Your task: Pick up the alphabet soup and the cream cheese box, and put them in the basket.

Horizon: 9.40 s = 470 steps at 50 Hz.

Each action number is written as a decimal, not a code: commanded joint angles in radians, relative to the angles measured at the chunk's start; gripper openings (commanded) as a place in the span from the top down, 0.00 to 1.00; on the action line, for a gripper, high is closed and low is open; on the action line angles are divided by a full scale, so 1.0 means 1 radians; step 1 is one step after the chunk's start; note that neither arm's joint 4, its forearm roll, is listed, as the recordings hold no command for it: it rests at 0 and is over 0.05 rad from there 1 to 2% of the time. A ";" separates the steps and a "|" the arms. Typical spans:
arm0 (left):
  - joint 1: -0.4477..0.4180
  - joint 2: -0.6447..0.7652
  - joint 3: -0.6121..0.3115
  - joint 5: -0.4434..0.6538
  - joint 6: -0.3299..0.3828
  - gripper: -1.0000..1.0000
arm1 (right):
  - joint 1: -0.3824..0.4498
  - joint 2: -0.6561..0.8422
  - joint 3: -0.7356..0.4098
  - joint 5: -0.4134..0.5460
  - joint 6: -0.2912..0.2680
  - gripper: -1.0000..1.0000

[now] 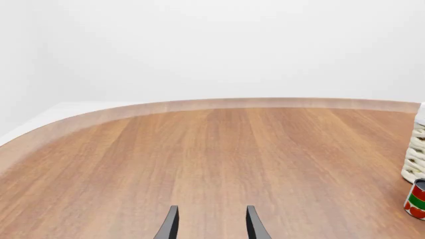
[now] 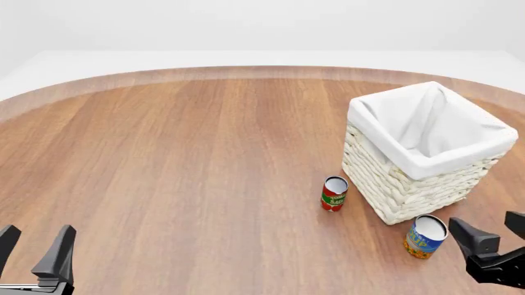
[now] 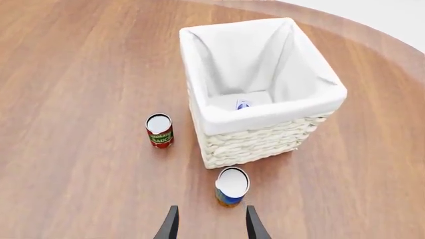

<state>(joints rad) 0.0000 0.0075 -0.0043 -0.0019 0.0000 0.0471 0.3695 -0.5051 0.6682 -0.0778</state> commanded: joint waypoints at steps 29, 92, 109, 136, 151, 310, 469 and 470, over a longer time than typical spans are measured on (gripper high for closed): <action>0.000 0.000 0.000 0.000 0.000 0.00 | -0.048 0.041 0.186 -0.163 -0.014 0.00; 0.000 0.000 0.000 0.000 0.000 0.00 | -0.114 0.335 0.350 -0.559 -0.030 0.00; 0.000 0.000 0.000 0.000 0.000 0.00 | -0.133 0.469 0.362 -0.690 -0.033 0.00; 0.000 0.000 0.000 0.000 0.000 0.00 | -0.138 0.618 0.401 -0.855 -0.032 0.00; 0.000 0.000 0.000 0.000 0.000 0.00 | -0.146 0.693 0.383 -0.908 -0.038 0.00; 0.000 0.000 0.000 0.000 0.000 0.00 | -0.102 0.221 -0.084 -0.148 -0.130 1.00; 0.000 0.000 0.000 0.000 0.000 0.00 | -0.115 1.030 -0.549 -0.441 -0.215 1.00; 0.000 0.000 0.000 0.000 0.000 0.00 | -0.118 1.040 -0.557 -0.438 -0.215 1.00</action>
<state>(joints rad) 0.0000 0.0075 -0.0043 -0.0019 0.0000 -0.0561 1.3591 -1.0268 0.2310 -0.3016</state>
